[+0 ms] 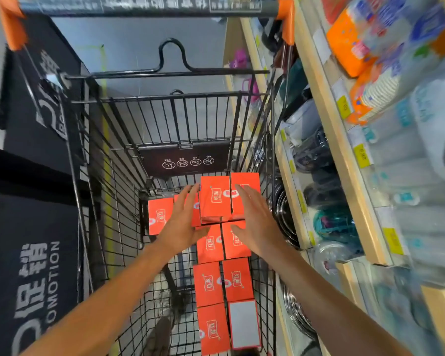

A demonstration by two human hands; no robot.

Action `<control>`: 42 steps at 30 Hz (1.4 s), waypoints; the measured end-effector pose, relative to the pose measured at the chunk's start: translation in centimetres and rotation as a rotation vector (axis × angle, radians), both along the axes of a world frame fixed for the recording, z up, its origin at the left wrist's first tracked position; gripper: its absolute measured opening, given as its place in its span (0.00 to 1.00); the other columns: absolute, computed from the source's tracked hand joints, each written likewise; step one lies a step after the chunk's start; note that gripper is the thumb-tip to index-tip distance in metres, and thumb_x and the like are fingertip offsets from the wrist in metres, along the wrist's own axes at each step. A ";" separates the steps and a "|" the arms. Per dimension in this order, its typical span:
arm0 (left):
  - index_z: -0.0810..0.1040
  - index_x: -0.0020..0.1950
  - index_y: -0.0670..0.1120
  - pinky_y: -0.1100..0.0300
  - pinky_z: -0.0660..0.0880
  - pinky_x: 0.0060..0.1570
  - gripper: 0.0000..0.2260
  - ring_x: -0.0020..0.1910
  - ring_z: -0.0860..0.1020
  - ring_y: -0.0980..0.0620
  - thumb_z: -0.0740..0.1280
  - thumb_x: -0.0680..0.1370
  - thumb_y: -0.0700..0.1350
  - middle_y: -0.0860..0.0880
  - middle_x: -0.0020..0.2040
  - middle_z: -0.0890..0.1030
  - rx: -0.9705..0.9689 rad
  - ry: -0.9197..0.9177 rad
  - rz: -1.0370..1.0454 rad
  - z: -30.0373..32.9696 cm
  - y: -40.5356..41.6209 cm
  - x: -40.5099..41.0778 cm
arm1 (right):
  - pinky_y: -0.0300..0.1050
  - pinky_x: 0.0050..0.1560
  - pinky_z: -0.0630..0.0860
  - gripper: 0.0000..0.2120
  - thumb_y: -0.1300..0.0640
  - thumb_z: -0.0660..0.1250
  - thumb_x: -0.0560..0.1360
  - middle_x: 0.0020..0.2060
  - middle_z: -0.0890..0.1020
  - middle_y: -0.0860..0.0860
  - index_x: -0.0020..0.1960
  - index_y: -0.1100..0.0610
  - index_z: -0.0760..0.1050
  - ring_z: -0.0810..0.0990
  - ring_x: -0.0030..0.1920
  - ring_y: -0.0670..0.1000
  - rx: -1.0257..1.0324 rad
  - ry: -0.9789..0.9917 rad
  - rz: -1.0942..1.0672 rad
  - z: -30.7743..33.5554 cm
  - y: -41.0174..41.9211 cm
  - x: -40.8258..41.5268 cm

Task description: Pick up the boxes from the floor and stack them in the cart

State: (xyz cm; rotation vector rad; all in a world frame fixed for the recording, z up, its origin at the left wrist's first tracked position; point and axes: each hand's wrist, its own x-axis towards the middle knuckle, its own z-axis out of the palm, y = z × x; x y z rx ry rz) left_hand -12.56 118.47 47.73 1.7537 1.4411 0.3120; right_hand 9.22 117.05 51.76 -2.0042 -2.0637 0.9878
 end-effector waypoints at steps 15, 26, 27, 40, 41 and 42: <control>0.64 0.78 0.47 0.51 0.66 0.73 0.37 0.72 0.69 0.47 0.59 0.73 0.66 0.46 0.73 0.72 0.317 0.058 -0.351 19.2 1.2 -10.2 | 0.45 0.75 0.58 0.30 0.43 0.69 0.78 0.75 0.69 0.50 0.76 0.52 0.69 0.64 0.76 0.51 0.196 -0.065 -0.035 13.9 -3.0 -4.8; 0.67 0.77 0.51 0.57 0.62 0.73 0.43 0.71 0.69 0.52 0.47 0.72 0.78 0.52 0.71 0.73 0.397 -0.021 -0.756 27.7 -1.9 -4.5 | 0.49 0.75 0.64 0.47 0.21 0.42 0.72 0.72 0.73 0.50 0.73 0.50 0.72 0.68 0.74 0.52 0.216 -0.245 -0.361 24.8 -16.0 -3.6; 0.66 0.77 0.52 0.57 0.61 0.74 0.43 0.73 0.67 0.52 0.49 0.72 0.78 0.52 0.73 0.72 0.394 -0.029 -0.769 28.6 -2.6 -3.8 | 0.47 0.75 0.62 0.45 0.22 0.43 0.73 0.73 0.72 0.50 0.74 0.50 0.72 0.67 0.74 0.52 0.211 -0.264 -0.375 25.4 -17.1 -3.2; 0.66 0.77 0.58 0.51 0.57 0.75 0.36 0.76 0.62 0.52 0.45 0.75 0.74 0.55 0.76 0.66 0.649 0.118 -1.138 37.2 -20.3 5.1 | 0.52 0.78 0.59 0.48 0.19 0.37 0.70 0.76 0.67 0.46 0.75 0.46 0.70 0.61 0.76 0.49 0.307 -0.316 -0.718 31.8 -41.6 0.1; 0.67 0.76 0.58 0.51 0.58 0.75 0.36 0.75 0.63 0.52 0.44 0.75 0.74 0.55 0.76 0.67 0.653 0.127 -1.150 37.7 -22.1 5.7 | 0.52 0.78 0.59 0.48 0.19 0.38 0.70 0.76 0.67 0.46 0.75 0.46 0.70 0.61 0.76 0.50 0.320 -0.313 -0.741 31.8 -43.9 0.3; 0.68 0.76 0.57 0.51 0.59 0.74 0.37 0.75 0.64 0.52 0.43 0.75 0.74 0.54 0.75 0.68 0.665 0.138 -1.162 38.0 -23.6 6.2 | 0.52 0.78 0.59 0.47 0.19 0.38 0.71 0.76 0.67 0.47 0.75 0.45 0.70 0.61 0.76 0.51 0.330 -0.314 -0.759 31.9 -45.8 0.4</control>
